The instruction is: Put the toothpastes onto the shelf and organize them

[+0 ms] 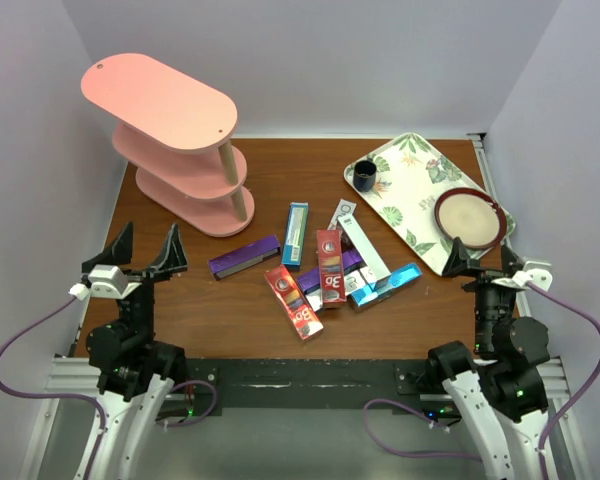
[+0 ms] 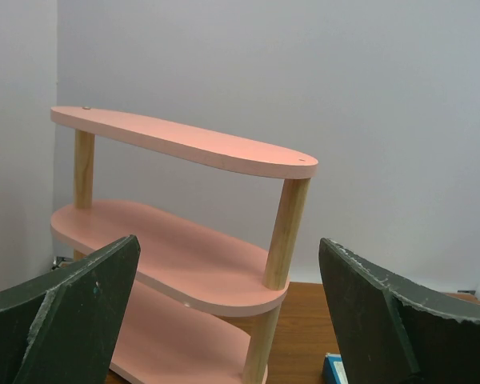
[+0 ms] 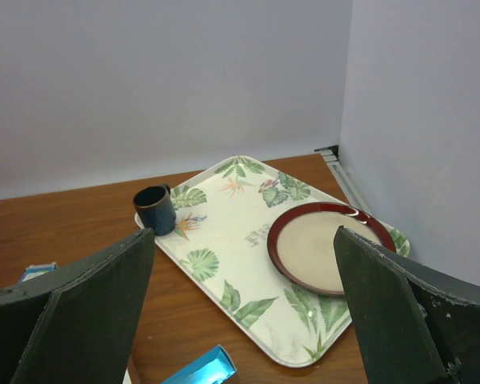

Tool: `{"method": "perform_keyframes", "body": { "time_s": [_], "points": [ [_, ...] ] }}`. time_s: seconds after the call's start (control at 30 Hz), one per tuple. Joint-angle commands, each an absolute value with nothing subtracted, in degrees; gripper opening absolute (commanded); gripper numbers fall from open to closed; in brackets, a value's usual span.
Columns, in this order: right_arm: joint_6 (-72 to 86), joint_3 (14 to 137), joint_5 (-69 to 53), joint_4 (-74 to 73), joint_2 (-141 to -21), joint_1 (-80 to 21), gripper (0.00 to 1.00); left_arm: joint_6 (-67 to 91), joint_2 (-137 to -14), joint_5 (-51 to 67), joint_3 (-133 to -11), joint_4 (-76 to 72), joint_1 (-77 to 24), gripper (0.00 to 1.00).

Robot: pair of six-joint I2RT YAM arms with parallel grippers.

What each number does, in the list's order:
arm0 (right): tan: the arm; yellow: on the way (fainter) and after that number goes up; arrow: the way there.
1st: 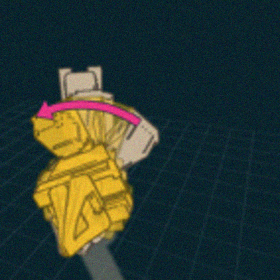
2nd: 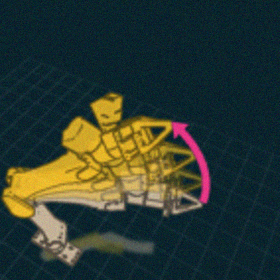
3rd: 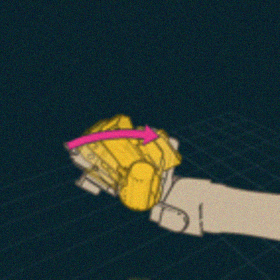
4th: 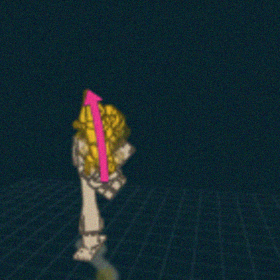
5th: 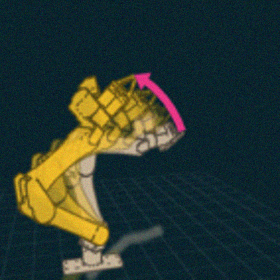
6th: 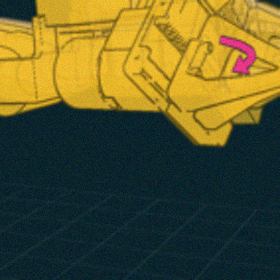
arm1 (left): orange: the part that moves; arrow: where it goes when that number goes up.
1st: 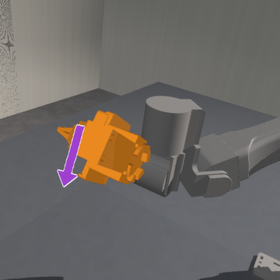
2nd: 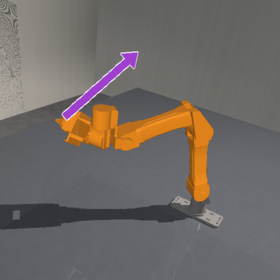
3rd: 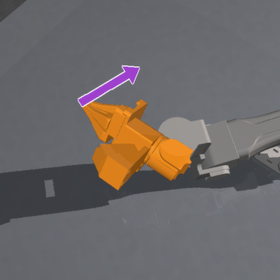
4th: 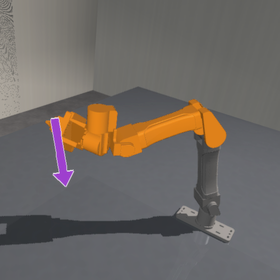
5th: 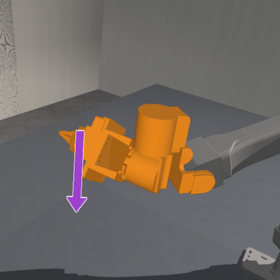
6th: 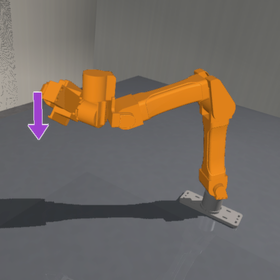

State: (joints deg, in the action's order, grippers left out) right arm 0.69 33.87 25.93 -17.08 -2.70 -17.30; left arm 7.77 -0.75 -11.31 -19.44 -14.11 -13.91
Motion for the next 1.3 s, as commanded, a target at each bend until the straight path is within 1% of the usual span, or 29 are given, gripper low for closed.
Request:
{"method": "perform_keyframes", "body": {
  "time_s": [0.0,0.17,0.27,0.37,0.6,0.73,0.9,0.97,1.0,1.07,1.1,1.17,1.2,1.23,1.27],
  "points": [
    [0.7,35.6,25.6,-16.3,-2.9,-17.2,0.99,6.8,-1.3,-11.4,-20.7,-15.3,-13.9,1.00],
    [0.8,35.2,25.7,-16.1,-1.6,-17.2,0.98,6.8,-2.3,-10.4,-20.9,-14.9,-13.9,1.00],
    [1.2,35.2,25.7,-16.3,-1.5,-17.2,0.98,7.4,-5.1,-8.9,-21.7,-14.2,-13.9,1.00],
    [1.9,35.4,25.0,-16.4,-1.6,-17.2,0.99,8.9,-10.4,-6.6,-24.6,-10.6,-13.9,1.00],
    [2.5,35.1,24.2,-16.6,-1.0,-17.2,0.99,11.5,-25.6,-0.3,-35.6,-0.8,-13.9,1.00],
    [2.5,34.9,23.8,-16.7,-0.3,-17.3,0.99,10.1,-34.3,5.8,-41.8,9.5,-13.9,1.00],
    [2.3,34.6,24.2,-16.5,-0.1,-17.2,0.99,11.7,-44.8,15.8,-47.2,15.8,-14.9,1.00],
    [2.2,34.5,24.0,-16.5,-0.1,-17.2,0.99,12.8,-47.4,16.8,-48.2,18.5,-17.5,1.00],
    [2.2,34.5,24.0,-16.5,-0.1,-17.2,0.99,13.2,-49.4,15.5,-48.9,19.4,-21.9,1.00],
    [2.2,34.5,23.9,-16.4,-0.1,-17.2,0.98,15.2,-51.0,9.0,-49.2,20.3,-27.8,1.00],
    [2.0,34.5,23.9,-16.4,-0.1,-17.1,0.99,16.3,-52.4,6.9,-49.3,20.3,-33.8,1.00],
    [2.0,34.5,24.1,-16.4,-0.1,-17.2,0.99,20.0,-53.8,1.2,-49.4,19.1,-39.3,1.00],
    [1.9,34.5,24.0,-16.5,-0.1,-17.2,0.99,21.3,-55.1,-0.9,-49.5,18.6,-44.1,1.00],
    [1.9,34.5,24.0,-16.6,-0.2,-17.2,0.98,22.5,-55.8,-5.8,-49.6,17.7,-46.5,1.00],
    [1.9,34.5,24.1,-16.6,-0.2,-17.2,0.99,24.9,-56.5,-8.4,-49.7,17.3,-48.6,1.00]
  ]
}}
